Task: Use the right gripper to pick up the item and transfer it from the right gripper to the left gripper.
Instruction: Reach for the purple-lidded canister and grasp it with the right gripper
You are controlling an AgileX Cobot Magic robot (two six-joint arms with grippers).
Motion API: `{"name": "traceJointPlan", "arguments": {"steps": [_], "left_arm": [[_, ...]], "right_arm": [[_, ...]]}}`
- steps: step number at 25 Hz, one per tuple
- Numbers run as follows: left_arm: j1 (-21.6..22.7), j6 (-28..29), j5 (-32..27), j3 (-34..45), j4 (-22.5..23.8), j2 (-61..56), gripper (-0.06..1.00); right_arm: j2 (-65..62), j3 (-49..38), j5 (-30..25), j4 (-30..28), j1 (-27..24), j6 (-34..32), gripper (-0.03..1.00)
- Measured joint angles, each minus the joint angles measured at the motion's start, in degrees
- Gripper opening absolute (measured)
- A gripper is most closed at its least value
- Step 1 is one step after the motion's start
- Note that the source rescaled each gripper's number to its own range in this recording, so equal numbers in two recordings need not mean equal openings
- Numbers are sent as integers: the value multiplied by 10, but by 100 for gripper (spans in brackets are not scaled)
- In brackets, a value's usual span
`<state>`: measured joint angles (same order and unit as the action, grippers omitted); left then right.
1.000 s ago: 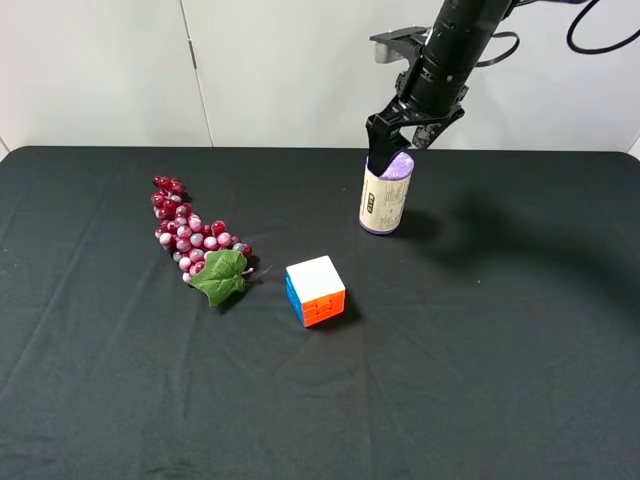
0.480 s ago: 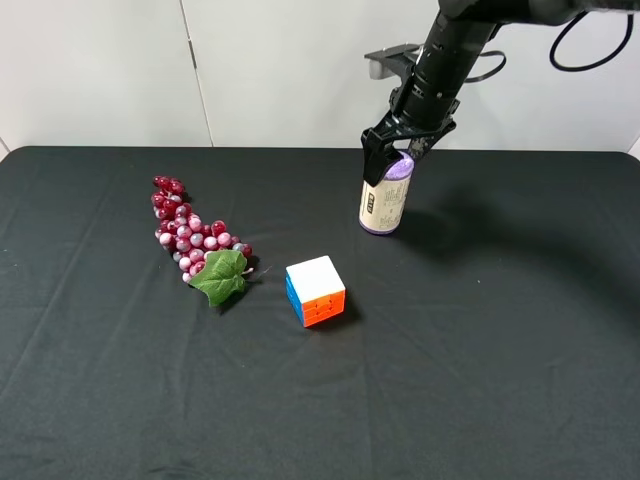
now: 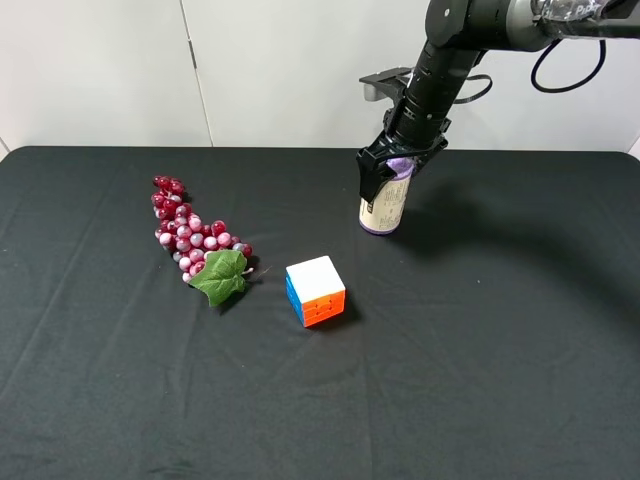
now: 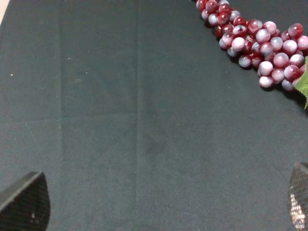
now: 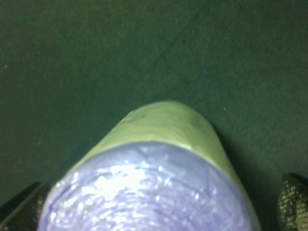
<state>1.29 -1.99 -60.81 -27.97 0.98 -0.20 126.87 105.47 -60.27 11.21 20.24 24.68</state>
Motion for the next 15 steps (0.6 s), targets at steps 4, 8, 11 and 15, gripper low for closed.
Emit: {"name": "traceJointPlan", "arguments": {"steps": [4,8,11,15], "left_arm": [[0,0,0,0,0,0,96],[0,0,0,0,0,0,96],[0,0,0,0,0,0,96],[0,0,0,0,0,0,96]], "right_arm": [[1,0,5,0,0,0,100],[1,0,5,0,0,0,100],[1,0,6,0,0,0,100],[1,0,10,0,0,0,100]]}}
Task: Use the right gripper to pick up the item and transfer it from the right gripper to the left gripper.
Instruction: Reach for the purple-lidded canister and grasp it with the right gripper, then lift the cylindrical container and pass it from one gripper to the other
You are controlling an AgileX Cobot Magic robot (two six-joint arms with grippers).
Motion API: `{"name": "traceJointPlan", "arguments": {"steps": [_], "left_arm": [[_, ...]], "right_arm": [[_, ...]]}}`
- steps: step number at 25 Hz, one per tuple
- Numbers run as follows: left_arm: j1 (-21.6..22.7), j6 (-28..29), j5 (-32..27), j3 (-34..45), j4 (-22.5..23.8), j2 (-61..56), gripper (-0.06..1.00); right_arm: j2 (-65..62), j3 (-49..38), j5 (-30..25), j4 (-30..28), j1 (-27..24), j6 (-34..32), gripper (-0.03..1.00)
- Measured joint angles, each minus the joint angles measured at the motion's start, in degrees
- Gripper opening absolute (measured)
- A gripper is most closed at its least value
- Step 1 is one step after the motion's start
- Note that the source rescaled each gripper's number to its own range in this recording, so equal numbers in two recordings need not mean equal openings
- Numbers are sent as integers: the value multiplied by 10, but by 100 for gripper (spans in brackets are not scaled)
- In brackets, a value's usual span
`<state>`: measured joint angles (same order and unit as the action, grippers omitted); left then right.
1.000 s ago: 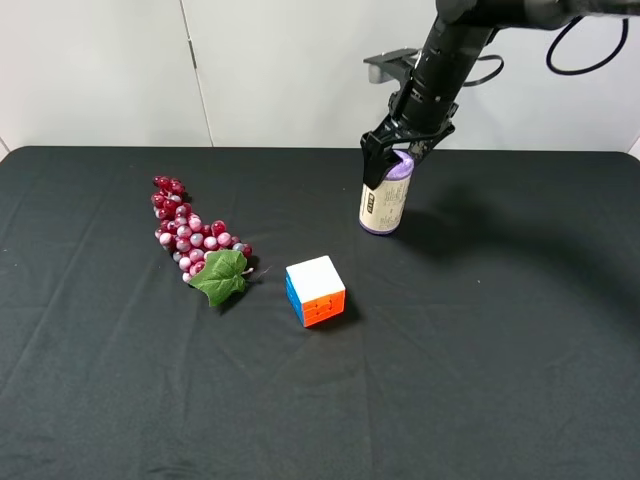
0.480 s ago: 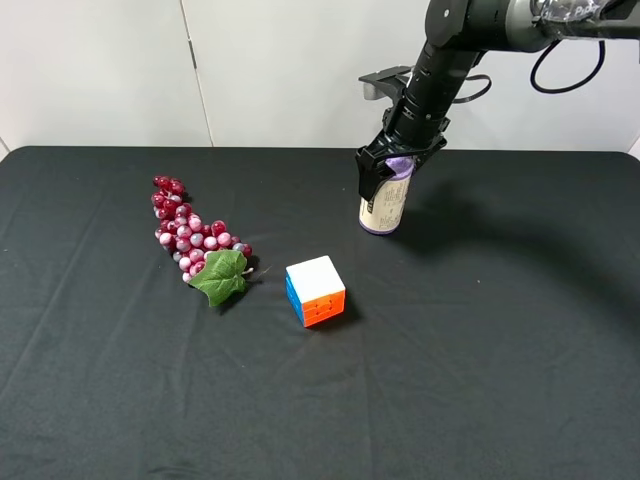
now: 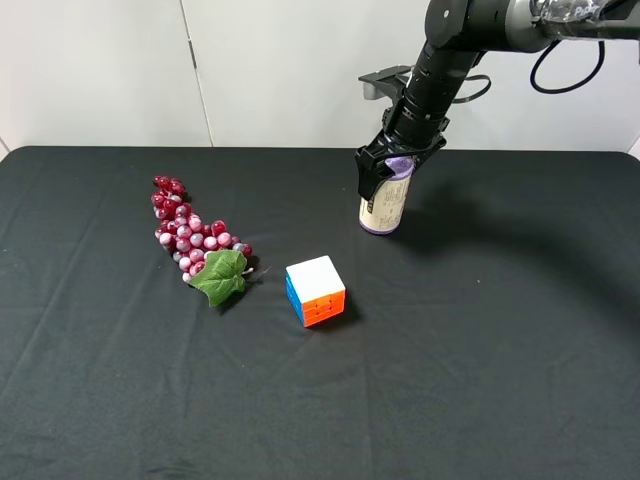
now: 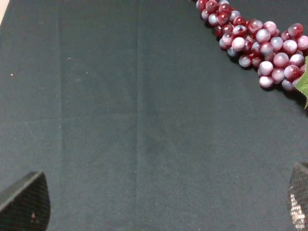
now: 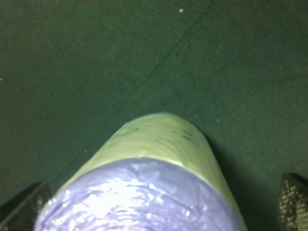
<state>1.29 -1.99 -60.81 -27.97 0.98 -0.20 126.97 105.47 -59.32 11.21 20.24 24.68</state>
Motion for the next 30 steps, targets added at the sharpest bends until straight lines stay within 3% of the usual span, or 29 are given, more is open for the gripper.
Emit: {"name": "traceJointPlan", "arguments": {"steps": [4,5,6,7,20,30], "left_arm": [[0,0,0,0,0,0,96],[0,0,0,0,0,0,96],[0,0,0,0,0,0,96],[0,0,0,0,0,0,96],[0,0,0,0,0,0,96],[0,0,0,0,0,0,96]], "right_arm": [[0,0,-3,0,0,0,100],[0,0,-8,0,0,2,85],[0,0,-10,0,0,5,54],[0,0,-12,2,0,9,0],[-4,0,-14,3,0,6,1],[-69,54,-89,2,0,-47,1]]}}
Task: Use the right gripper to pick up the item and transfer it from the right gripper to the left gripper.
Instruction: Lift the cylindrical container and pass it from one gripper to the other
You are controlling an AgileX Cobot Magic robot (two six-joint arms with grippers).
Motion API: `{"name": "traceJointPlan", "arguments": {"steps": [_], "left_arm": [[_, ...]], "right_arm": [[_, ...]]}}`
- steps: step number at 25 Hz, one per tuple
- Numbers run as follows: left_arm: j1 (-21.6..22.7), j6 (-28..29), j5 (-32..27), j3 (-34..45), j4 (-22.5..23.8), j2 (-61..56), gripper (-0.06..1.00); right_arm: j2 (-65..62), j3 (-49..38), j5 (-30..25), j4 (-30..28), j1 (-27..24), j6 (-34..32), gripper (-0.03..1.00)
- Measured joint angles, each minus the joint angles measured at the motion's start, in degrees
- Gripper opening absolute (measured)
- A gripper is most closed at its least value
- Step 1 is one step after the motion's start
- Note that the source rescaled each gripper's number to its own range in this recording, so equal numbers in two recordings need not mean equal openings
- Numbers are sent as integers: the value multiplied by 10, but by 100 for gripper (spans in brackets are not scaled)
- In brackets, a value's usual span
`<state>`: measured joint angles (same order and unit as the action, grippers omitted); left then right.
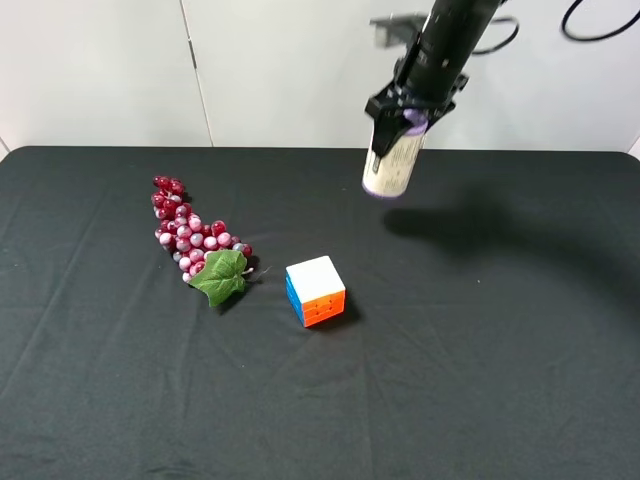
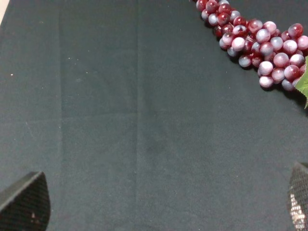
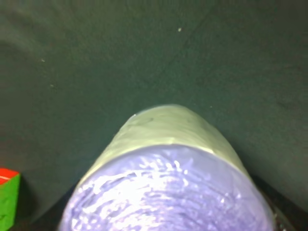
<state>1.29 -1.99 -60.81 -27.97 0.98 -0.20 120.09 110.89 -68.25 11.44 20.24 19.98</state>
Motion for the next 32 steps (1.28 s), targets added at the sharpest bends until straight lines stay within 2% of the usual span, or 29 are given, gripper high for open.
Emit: {"name": "traceJointPlan", "arguments": {"steps": [11,18,25,29,32], "left_arm": [[0,0,0,0,0,0,96],[0,0,0,0,0,0,96],[0,0,0,0,0,0,96],[0,0,0,0,0,0,96],[0,0,0,0,-4,0,96]], "right_arm": [[-107,-8,-15,15,0,-13,1],[-200,-117,-17,44,0,8,1],[-290,-230,-22,112,0,51,1],[-322,-263,-23,147,6,74,1],[-330,-266,-22,155,37,87,1]]}}
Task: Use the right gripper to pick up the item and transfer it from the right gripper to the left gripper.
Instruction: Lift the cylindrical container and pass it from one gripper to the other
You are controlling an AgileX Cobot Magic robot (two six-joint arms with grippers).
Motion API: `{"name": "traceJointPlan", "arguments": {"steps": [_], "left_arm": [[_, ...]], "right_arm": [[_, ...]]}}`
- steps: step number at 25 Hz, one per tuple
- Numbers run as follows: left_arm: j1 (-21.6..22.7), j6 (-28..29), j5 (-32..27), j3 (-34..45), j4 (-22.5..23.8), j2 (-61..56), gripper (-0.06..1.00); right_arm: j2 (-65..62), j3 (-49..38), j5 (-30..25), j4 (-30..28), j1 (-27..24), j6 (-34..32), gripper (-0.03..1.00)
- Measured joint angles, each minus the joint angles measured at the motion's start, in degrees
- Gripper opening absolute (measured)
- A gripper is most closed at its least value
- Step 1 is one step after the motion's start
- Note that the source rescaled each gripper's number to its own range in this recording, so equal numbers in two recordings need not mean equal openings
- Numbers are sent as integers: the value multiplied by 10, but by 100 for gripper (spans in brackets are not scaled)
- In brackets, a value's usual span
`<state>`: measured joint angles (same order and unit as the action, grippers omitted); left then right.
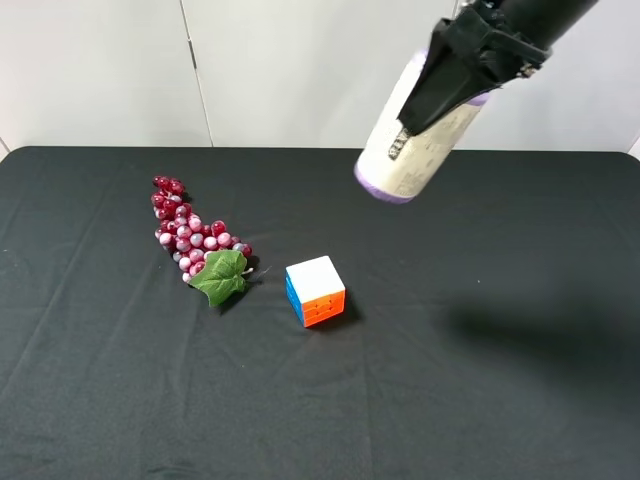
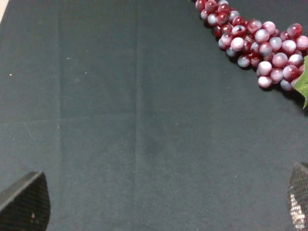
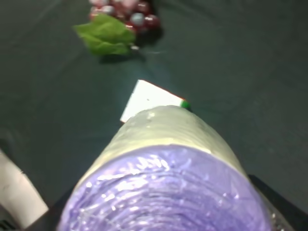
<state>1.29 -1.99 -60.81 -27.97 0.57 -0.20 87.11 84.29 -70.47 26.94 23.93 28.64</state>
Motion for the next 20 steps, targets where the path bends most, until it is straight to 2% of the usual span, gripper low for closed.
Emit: {"name": "traceJointPlan", "arguments": {"steps": [4,7,15,20], "left_arm": [[0,-17,0,0,-15,0,96],[0,-43,0,0,-35,0,96],[0,-105,6,-13,-66,0,96],[0,-151,8,-38,-105,37,96]], "right_arm": [[0,-3,0,8,59,15,1],[0,-3,-1,12,83,21,1],[0,-3,-1,31,88,45,1],[0,-3,-1,50,88,66,1]]}}
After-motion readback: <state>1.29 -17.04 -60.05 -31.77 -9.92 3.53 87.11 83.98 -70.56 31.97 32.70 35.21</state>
